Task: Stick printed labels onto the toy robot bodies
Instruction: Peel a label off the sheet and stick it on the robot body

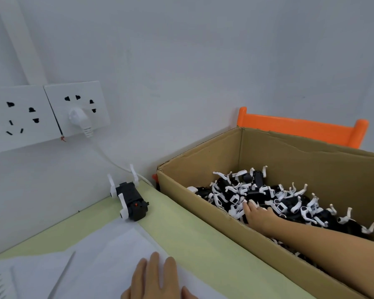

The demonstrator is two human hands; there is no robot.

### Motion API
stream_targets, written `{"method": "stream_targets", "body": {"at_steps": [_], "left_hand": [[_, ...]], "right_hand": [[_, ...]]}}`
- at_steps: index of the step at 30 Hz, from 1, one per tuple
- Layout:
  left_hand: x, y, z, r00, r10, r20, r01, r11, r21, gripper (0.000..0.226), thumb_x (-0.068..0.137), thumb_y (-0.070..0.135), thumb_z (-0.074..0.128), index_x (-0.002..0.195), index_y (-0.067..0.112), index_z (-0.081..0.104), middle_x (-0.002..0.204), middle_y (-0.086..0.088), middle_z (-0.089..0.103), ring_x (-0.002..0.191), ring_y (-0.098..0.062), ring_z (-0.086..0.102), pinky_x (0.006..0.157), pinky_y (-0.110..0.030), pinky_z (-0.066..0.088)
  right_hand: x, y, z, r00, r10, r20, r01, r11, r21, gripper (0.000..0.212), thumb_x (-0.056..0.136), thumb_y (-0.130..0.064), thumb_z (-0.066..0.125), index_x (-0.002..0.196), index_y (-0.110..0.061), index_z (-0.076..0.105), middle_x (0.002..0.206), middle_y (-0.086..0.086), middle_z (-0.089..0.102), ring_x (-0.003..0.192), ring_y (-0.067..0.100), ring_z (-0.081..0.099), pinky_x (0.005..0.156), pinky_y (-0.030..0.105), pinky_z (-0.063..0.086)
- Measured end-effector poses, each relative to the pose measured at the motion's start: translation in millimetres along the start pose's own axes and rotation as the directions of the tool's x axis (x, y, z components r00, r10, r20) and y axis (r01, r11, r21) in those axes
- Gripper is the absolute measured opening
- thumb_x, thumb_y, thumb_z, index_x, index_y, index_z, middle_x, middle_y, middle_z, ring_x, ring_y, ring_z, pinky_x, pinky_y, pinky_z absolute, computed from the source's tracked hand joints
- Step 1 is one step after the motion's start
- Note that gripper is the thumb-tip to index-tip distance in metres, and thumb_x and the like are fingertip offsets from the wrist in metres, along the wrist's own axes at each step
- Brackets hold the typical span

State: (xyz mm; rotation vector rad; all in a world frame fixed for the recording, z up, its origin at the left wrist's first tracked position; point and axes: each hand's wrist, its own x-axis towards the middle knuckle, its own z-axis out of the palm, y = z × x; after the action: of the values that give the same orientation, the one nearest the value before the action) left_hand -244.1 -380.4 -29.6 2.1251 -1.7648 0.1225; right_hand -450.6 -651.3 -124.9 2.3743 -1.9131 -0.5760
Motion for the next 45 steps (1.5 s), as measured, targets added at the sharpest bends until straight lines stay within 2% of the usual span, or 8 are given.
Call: {"method": "stream_targets", "body": {"at_steps": [6,14,17,20,27,38,42,45], "left_hand": [[0.3,-4.0,-2.7,1.000,0.004,0.000,-0.004,1.000,0.023,0.050,0.050,0.036,0.035,0.061,0.005,0.073,0.076,-0.022,0.073,0.065,-0.044,0.072,0.044,-0.047,0.052],[-10.3,-3.7,-14.2,0.995,-0.038,0.096,0.040,0.999,-0.013,0.037,0.049,0.036,0.055,0.063,0.008,0.074,0.076,-0.017,0.074,0.066,-0.039,0.073,0.043,-0.043,0.053],[-8.6,-5.2,-22.7,0.996,-0.049,0.078,0.056,0.994,-0.090,0.055,0.028,0.041,0.088,0.074,0.016,0.074,0.091,-0.011,0.075,0.082,-0.033,0.074,0.054,-0.043,0.058],[-8.6,-11.2,-33.8,0.974,-0.172,0.148,0.207,0.943,-0.260,0.029,0.079,0.042,0.066,0.104,0.035,0.051,0.129,0.011,0.048,0.134,-0.015,0.043,0.104,-0.032,0.040],[-14.3,-45.0,-88.8,0.795,-0.561,0.230,0.320,0.066,-0.945,0.020,0.092,0.000,0.051,0.090,0.015,0.065,0.095,-0.004,0.071,0.082,-0.014,0.073,0.070,-0.025,0.059],[-71.2,-157.9,-233.2,0.710,-0.619,-0.336,0.143,0.594,-0.792,0.023,0.092,0.010,0.050,0.080,0.025,0.061,0.085,0.005,0.071,0.074,-0.012,0.068,0.051,-0.010,0.041],[-101.9,-181.6,-229.1,0.812,-0.553,-0.187,0.340,0.709,-0.618,0.019,0.093,0.019,0.049,0.085,0.027,0.064,0.086,0.005,0.071,0.058,-0.004,0.062,0.045,-0.013,0.043],[-117.3,-208.3,-223.1,0.854,-0.514,-0.073,0.459,0.814,-0.357,0.016,0.094,0.022,0.050,0.097,0.023,0.066,0.100,0.000,0.066,0.063,-0.006,0.062,0.055,-0.023,0.052]], "right_hand": [[-32.6,4.7,-45.3,0.983,-0.146,-0.111,0.167,0.963,0.213,0.037,0.094,-0.025,0.044,0.121,-0.012,0.065,0.118,0.010,0.066,0.101,0.024,0.064,0.083,0.037,0.055],[-101.1,3.5,-128.9,0.933,-0.075,-0.351,0.298,0.709,0.640,0.025,0.096,-0.018,0.051,0.112,-0.025,0.069,0.094,-0.005,0.072,0.070,0.019,0.069,0.060,0.024,0.056],[-144.0,-8.8,-157.5,0.790,0.097,-0.605,0.407,0.655,0.636,0.023,0.093,-0.013,0.053,0.102,-0.030,0.065,0.088,-0.010,0.066,0.073,0.018,0.064,0.060,0.024,0.052],[-188.7,-38.0,-176.5,0.579,0.139,-0.803,0.457,0.760,0.461,0.020,0.090,-0.014,0.055,0.101,-0.030,0.061,0.093,-0.012,0.052,0.078,0.006,0.055,0.069,0.034,0.047],[-258.6,-165.8,-159.3,0.595,-0.110,-0.796,0.729,0.492,0.477,0.036,0.090,-0.009,0.057,0.092,-0.045,0.056,0.091,-0.023,0.059,0.083,-0.001,0.058,0.068,0.014,0.043],[-346.0,-325.2,-130.7,0.310,-0.622,-0.719,0.919,0.389,0.060,0.048,0.100,-0.047,0.037,0.148,-0.041,0.037,0.153,-0.022,0.035,0.141,0.000,0.034,0.111,0.027,0.033],[-351.8,-328.6,-125.8,0.173,-0.594,-0.785,0.948,0.316,-0.030,0.045,0.031,-0.051,0.093,0.071,-0.037,0.079,0.086,-0.016,0.076,0.069,0.001,0.073,0.048,0.020,0.054],[-349.9,-332.1,-124.7,0.138,-0.516,-0.845,0.946,0.322,-0.042,0.019,0.054,-0.048,0.073,0.066,-0.034,0.078,0.080,-0.010,0.077,0.061,0.007,0.073,0.042,0.025,0.053]]}}
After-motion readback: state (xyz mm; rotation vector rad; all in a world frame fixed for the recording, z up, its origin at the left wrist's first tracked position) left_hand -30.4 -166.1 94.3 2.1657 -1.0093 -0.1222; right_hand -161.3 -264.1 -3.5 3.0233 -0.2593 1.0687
